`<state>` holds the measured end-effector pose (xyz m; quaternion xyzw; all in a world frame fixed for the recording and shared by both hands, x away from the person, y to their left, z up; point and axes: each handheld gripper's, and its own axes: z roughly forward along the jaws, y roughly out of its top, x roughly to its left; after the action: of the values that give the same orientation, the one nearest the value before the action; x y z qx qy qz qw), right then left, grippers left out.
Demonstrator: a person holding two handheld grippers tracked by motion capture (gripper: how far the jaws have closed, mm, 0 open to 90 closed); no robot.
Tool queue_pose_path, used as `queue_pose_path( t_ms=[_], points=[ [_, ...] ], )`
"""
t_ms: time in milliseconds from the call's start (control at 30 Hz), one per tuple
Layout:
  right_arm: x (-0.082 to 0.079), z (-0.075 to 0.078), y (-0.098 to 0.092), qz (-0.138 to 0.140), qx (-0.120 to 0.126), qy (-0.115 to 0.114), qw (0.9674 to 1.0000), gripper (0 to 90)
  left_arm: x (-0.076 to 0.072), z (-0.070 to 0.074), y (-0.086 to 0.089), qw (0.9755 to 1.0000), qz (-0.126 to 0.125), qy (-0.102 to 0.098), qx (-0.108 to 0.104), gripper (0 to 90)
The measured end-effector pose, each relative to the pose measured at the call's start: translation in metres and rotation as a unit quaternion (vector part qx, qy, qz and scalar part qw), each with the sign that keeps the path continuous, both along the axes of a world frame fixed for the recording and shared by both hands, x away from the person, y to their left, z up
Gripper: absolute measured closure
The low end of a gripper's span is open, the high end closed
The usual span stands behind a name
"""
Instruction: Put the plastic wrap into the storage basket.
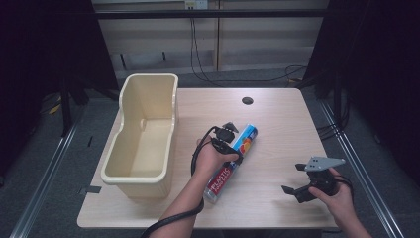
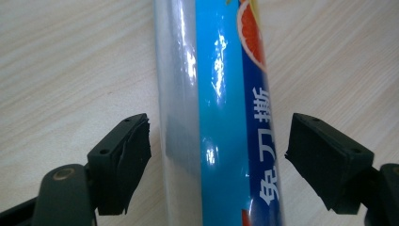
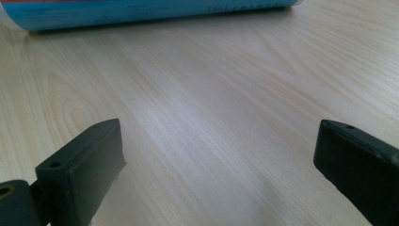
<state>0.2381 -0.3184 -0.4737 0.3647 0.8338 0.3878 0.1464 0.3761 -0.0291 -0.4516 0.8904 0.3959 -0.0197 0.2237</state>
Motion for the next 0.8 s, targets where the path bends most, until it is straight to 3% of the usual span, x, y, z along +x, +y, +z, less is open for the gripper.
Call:
queue_pose_path(
  t_ms=[433, 800],
  points=[
    [0.000, 0.000, 0.001, 0.003, 0.004, -0.004, 1.0000, 2.0, 0.002, -0.010, -0.009, 0.9996, 0.000, 0.021, 0.018, 22.8],
    [0.000, 0.001, 0.000, 0.005, 0.003, -0.009, 0.9999, 2.0, 0.004, -0.018, -0.016, 0.9988, -0.004, 0.020, 0.044, 28.2]
  ],
)
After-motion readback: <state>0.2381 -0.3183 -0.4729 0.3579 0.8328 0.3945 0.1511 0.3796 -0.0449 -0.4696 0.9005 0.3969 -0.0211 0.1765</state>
